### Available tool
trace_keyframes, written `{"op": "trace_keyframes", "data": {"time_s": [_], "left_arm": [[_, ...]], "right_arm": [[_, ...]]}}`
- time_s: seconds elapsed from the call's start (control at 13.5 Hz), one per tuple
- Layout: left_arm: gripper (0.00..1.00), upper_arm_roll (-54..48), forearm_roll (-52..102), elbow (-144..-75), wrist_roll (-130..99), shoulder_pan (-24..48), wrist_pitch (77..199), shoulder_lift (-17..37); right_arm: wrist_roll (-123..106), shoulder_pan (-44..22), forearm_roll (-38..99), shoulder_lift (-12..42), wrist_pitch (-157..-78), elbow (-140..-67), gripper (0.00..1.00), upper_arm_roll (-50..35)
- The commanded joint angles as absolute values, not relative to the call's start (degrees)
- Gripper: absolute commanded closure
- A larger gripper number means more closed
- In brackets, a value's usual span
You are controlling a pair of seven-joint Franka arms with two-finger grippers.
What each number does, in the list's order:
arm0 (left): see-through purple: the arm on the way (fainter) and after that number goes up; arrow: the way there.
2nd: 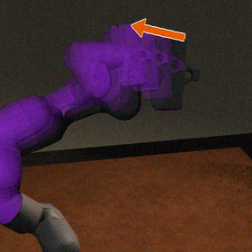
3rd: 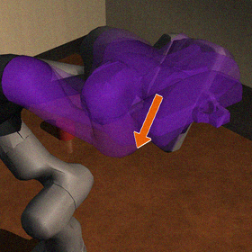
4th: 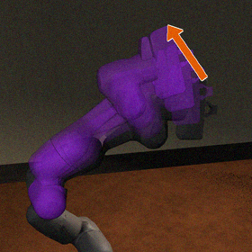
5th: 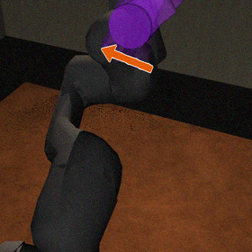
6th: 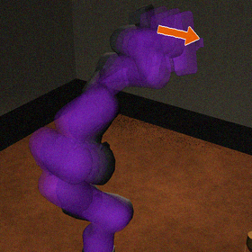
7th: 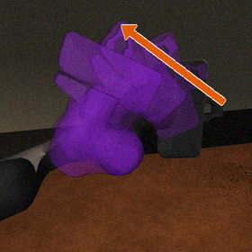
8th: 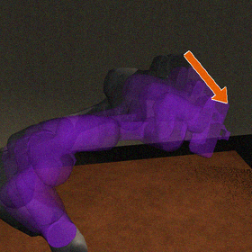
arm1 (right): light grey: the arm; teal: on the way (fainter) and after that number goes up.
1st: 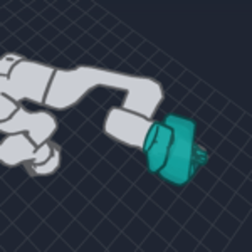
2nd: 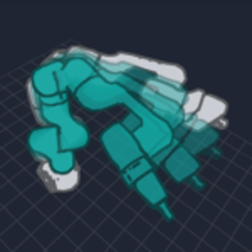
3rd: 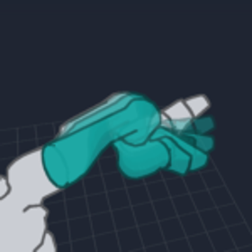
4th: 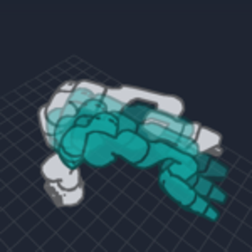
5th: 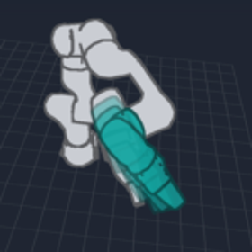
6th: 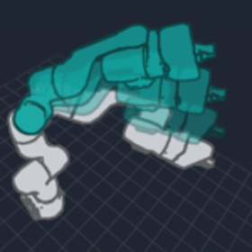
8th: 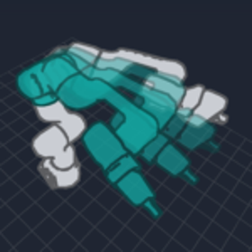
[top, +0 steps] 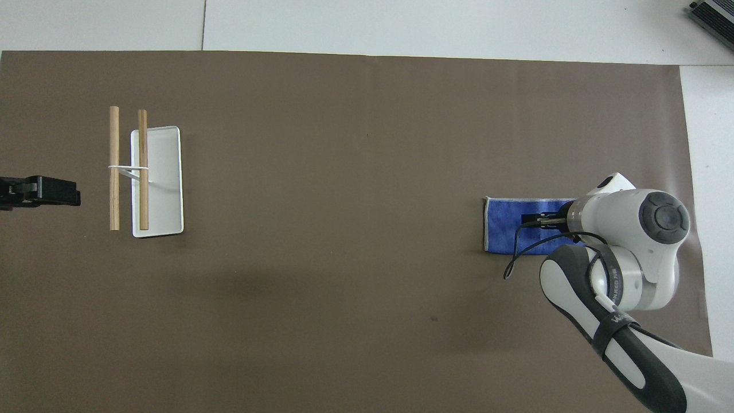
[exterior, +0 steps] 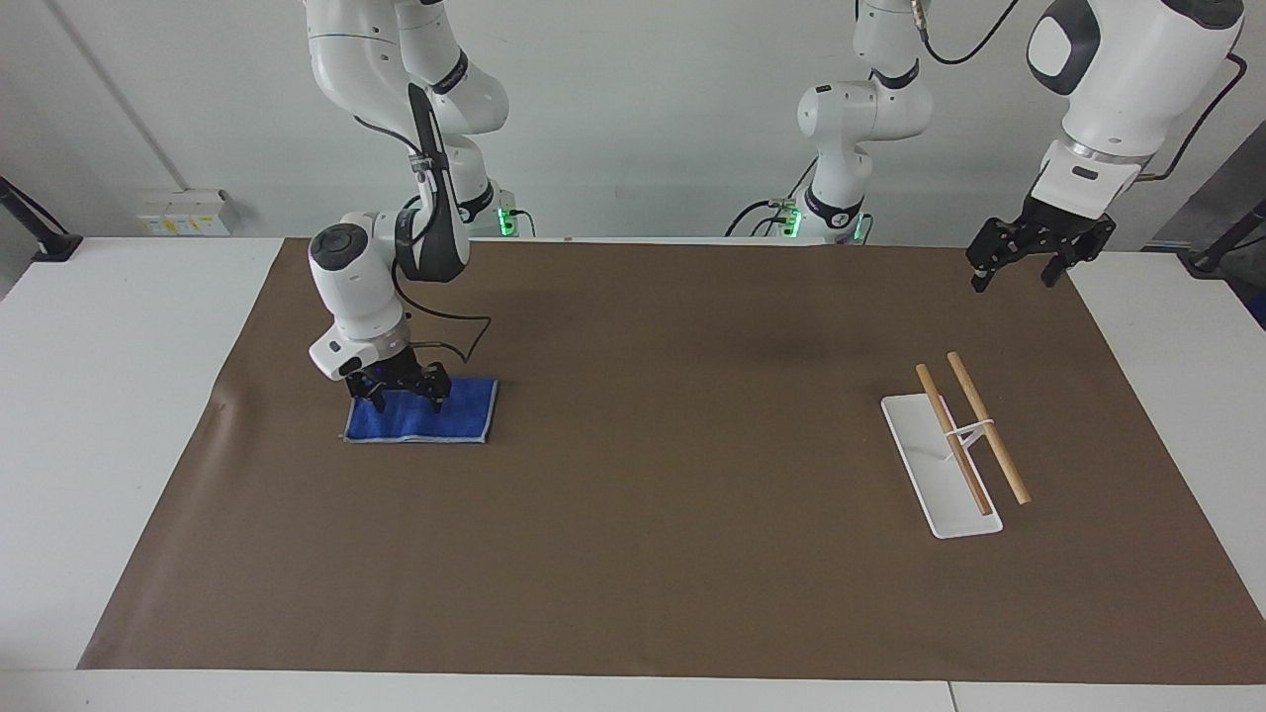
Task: Right arm passes towel to left arm to hang
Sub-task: 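Close the right gripper on the blue towel's edge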
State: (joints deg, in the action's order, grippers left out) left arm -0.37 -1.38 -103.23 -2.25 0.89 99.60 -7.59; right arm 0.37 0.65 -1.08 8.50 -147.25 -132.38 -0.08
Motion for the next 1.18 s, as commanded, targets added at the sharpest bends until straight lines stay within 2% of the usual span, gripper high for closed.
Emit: {"op": "trace_keyframes", "data": {"time_s": [0.0,0.15,0.3,0.37,0.52,0.74,1.11], "left_arm": [[0.00,-0.5,-1.9,-103.9,-1.4,0.7,99.4,-8.6],[0.00,-0.5,-1.7,-104.0,-1.3,0.6,99.7,-8.6],[0.00,-0.4,-1.5,-104.0,-1.3,0.6,99.8,-8.6],[0.00,-0.5,-1.4,-104.1,-1.3,0.6,99.8,-8.6],[0.00,-0.4,-1.4,-104.2,-1.1,0.6,99.7,-8.6],[0.00,-0.4,0.0,-104.2,-1.1,0.6,99.7,-8.7],[0.00,-0.4,0.3,-104.2,-1.4,0.7,99.1,-8.6]], "right_arm": [[-1.0,1.4,-0.5,9.1,-149.5,-133.3,0.00,-0.4],[-0.7,1.5,-0.4,9.3,-149.6,-133.3,0.43,-0.4],[0.3,1.5,-0.4,9.4,-149.6,-133.3,0.93,-0.4],[3.3,1.1,-0.4,9.5,-149.4,-132.9,1.00,-0.4],[6.5,0.0,-0.5,9.8,-148.7,-131.2,1.00,-0.4],[8.3,-0.6,0.1,9.0,-142.7,-126.5,1.00,-0.7],[8.5,-0.7,16.0,8.1,-131.7,-113.0,1.00,-2.7]]}}
